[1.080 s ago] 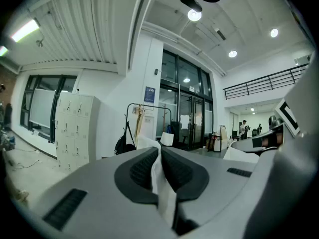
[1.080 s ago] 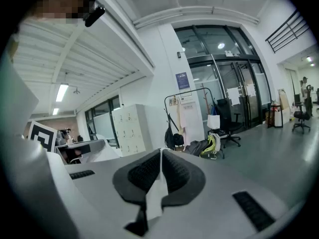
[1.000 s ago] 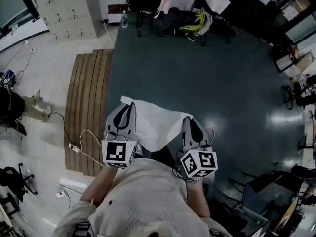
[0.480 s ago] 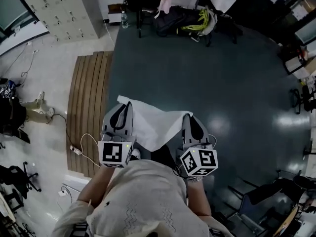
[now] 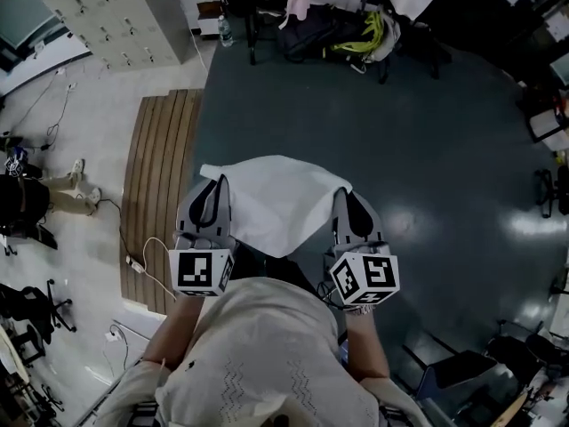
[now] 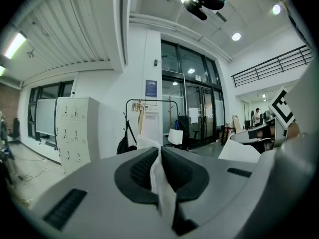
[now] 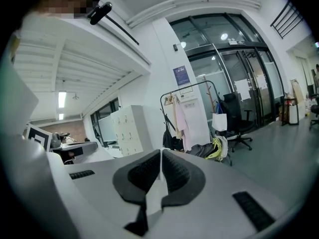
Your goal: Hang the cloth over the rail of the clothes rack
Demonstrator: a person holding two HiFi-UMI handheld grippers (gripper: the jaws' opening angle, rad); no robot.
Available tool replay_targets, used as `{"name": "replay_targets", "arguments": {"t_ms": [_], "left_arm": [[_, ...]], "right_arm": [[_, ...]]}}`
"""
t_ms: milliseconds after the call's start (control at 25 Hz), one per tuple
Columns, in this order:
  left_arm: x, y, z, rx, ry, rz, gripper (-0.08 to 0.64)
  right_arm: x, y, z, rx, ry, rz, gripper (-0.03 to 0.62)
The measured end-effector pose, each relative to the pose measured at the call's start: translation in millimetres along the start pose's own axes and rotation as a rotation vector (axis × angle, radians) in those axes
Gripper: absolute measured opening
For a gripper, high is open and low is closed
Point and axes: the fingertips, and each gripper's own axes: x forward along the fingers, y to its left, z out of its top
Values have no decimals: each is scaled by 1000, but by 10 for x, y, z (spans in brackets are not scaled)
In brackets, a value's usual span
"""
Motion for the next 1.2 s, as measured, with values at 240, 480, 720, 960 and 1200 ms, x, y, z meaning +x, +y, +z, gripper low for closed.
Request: {"name": "replay_targets", "arguments": {"t_ms": [240,480,720,960,1200], "left_arm": [[525,-100,57,10,17,-28,23],[1120,-59,-64,-1,44,-107,23],[2037,67,160,-13,12,-185,23],[2735,402,463,-7,-42,-221,23],[3241,843,633,7,-63,-186,23]], "right_arm": [[195,-383,115,36,12,-51,23],[482,-673,81,52,41,-142,23],[1136,-946,531,12,18,-209,22],[1777,-1049,942,-7,-36,-258,23],[2263,-1172,1140,-5,-42,-289,23]]}}
